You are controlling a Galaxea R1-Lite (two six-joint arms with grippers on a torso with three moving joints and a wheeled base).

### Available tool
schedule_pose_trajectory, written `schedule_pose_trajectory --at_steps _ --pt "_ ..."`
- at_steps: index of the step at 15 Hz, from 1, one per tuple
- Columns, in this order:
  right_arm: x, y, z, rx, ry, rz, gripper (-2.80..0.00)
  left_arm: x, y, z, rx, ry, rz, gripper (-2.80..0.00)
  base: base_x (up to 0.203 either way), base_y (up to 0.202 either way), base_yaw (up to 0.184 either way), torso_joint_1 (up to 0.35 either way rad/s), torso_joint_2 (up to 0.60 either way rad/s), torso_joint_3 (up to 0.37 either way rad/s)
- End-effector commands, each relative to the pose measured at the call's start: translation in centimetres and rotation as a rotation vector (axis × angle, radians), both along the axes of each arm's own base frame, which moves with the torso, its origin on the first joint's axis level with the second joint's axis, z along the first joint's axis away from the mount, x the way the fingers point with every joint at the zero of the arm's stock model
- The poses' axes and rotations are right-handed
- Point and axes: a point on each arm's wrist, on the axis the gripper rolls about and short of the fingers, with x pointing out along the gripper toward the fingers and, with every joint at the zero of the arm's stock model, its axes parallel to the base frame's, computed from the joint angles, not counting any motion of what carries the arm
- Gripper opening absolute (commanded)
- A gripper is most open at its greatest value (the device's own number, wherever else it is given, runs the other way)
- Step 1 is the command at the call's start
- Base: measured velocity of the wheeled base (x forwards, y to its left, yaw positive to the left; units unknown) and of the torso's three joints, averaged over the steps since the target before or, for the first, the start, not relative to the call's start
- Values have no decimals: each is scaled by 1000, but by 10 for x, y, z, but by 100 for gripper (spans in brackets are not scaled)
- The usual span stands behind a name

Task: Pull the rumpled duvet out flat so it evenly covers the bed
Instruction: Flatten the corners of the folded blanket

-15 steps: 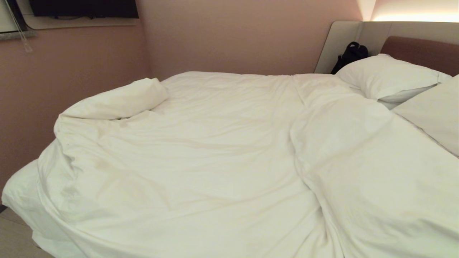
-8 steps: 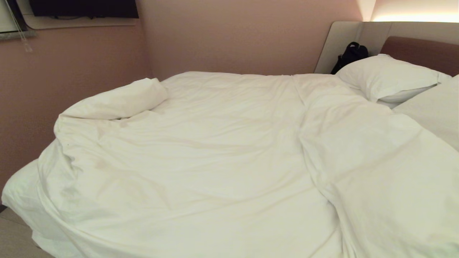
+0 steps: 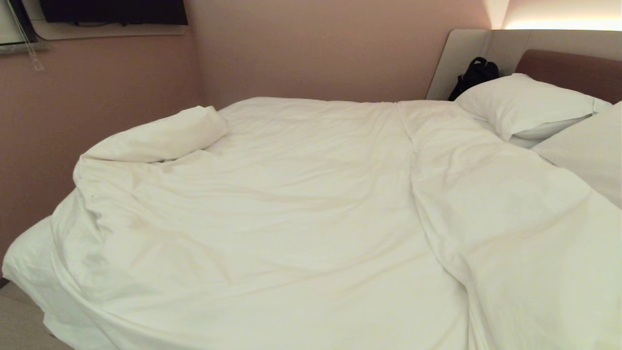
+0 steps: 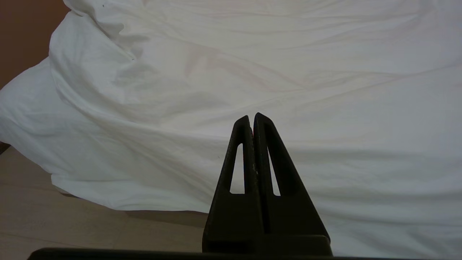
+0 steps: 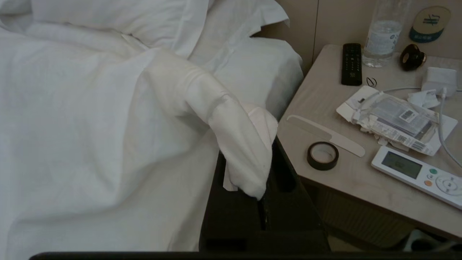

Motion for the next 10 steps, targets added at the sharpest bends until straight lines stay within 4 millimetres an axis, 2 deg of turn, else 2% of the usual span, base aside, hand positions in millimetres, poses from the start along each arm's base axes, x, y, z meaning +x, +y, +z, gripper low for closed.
schedule_pose_trajectory --at_steps 1,10 --pt "1 -2 -5 13 18 0 -280 0 0 0 1 -2 0 -280 0 0 0 0 0 0" --pt "6 -8 -21 55 85 -62 -280 0 0 0 1 0 0 -280 0 0 0 0 0 0"
